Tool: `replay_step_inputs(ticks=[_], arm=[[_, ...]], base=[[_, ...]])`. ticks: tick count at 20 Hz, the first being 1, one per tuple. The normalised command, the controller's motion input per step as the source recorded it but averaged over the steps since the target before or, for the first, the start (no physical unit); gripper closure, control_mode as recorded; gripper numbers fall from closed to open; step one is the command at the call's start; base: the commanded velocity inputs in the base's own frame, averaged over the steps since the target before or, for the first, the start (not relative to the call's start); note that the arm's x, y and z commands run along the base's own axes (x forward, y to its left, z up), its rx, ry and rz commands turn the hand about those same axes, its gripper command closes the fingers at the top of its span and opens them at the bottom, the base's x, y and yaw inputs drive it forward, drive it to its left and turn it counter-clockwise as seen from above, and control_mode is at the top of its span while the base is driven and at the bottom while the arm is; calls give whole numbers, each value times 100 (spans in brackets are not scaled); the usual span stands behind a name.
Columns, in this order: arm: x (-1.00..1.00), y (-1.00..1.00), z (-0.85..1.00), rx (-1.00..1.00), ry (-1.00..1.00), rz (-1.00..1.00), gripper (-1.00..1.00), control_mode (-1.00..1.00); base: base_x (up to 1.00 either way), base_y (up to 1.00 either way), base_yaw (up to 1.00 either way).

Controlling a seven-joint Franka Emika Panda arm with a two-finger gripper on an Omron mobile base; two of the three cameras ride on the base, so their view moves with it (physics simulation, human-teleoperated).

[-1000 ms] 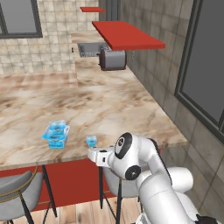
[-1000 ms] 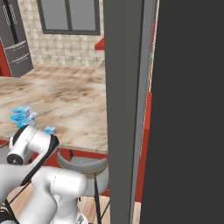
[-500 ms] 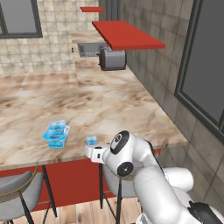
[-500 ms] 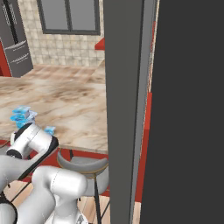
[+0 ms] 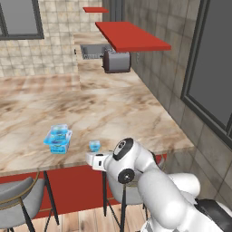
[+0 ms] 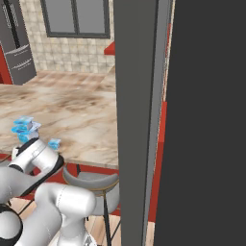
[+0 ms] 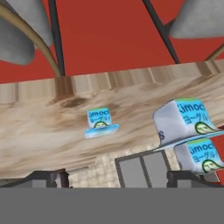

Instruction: Stack the yogurt containers by placing the smaller containers on top of the larger containers.

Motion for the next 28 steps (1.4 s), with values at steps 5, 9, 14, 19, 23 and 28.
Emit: replay_step_inputs(ticks=[5,9,14,19,23,28], arm=[[11,-2,-8,0,-2,0,-100,-100],[21,-9,0,0,-4,0,-100,-100],[14,-19,-7,0,-2,0,-100,-100],[1,-22,-20,-2,0,0,-100,-100],[0,-3,-12,-1,0,0,-100,-100],[1,0,0,-1,-5,0,-100,-100]], base=[[0,0,0],[0,0,0],[0,0,0],[0,0,0],[0,0,0],[0,0,0]])
